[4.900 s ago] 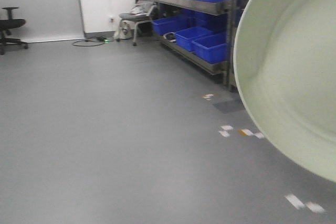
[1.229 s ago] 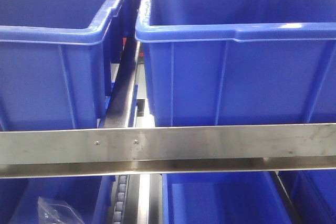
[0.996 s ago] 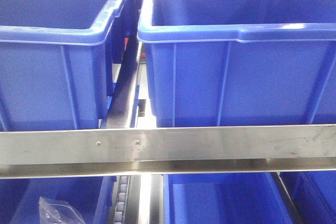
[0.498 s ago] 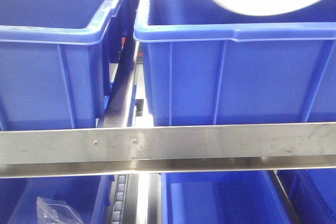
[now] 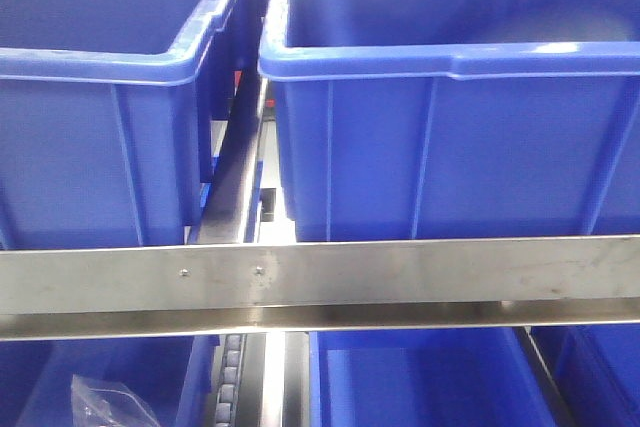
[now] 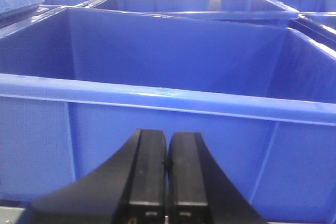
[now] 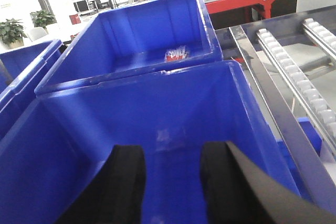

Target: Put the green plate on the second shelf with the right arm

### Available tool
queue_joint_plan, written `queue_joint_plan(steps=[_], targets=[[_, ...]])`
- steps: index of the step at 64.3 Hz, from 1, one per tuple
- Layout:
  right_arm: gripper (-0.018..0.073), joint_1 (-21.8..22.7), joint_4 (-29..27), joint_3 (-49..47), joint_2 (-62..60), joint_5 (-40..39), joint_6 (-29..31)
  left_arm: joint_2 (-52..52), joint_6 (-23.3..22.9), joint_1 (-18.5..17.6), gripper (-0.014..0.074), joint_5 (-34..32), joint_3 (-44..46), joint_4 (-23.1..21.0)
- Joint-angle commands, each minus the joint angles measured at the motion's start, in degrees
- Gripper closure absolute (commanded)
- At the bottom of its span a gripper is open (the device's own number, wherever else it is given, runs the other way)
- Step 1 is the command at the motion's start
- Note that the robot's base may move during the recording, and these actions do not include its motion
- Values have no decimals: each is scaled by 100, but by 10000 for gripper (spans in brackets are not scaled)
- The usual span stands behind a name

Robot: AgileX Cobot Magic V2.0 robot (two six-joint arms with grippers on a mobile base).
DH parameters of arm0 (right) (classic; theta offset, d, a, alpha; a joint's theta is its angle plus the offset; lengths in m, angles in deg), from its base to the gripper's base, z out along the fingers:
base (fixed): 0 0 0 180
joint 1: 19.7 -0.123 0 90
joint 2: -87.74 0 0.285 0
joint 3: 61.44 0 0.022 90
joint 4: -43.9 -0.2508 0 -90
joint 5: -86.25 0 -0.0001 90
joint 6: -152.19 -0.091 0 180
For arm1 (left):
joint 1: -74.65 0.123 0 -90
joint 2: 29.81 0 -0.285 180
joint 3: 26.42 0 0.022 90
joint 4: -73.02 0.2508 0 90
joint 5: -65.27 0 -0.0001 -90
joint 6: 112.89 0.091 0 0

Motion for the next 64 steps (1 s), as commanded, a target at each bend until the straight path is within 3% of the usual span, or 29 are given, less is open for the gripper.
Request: queue_joint_plan(steps=[1, 7, 17, 24, 39, 52, 64], targets=[[177, 20, -15, -227, -325, -256, -34, -94, -8, -2, 466, -470, -240, -32], [261, 20, 67, -222, -651, 256, -28, -94, -8, -2, 466, -470, -240, -32], [523, 20, 808, -222, -1538, 1157, -23, -94, -8, -2, 466, -470, -240, -32], [506, 20, 1263, -198, -2374, 2012, -23, -94, -8, -2, 466, -470, -240, -32], [506, 20, 1286, 374, -4394, 3405, -23, -94, -8, -2, 466, -470, -240, -32], [506, 20, 1280, 691, -5519, 4010, -23, -94, -8, -2, 466, -470, -240, -32], [506, 20, 1309, 708, -5879, 4090, -11, -94, -8, -2, 466, -470, -240, -32]])
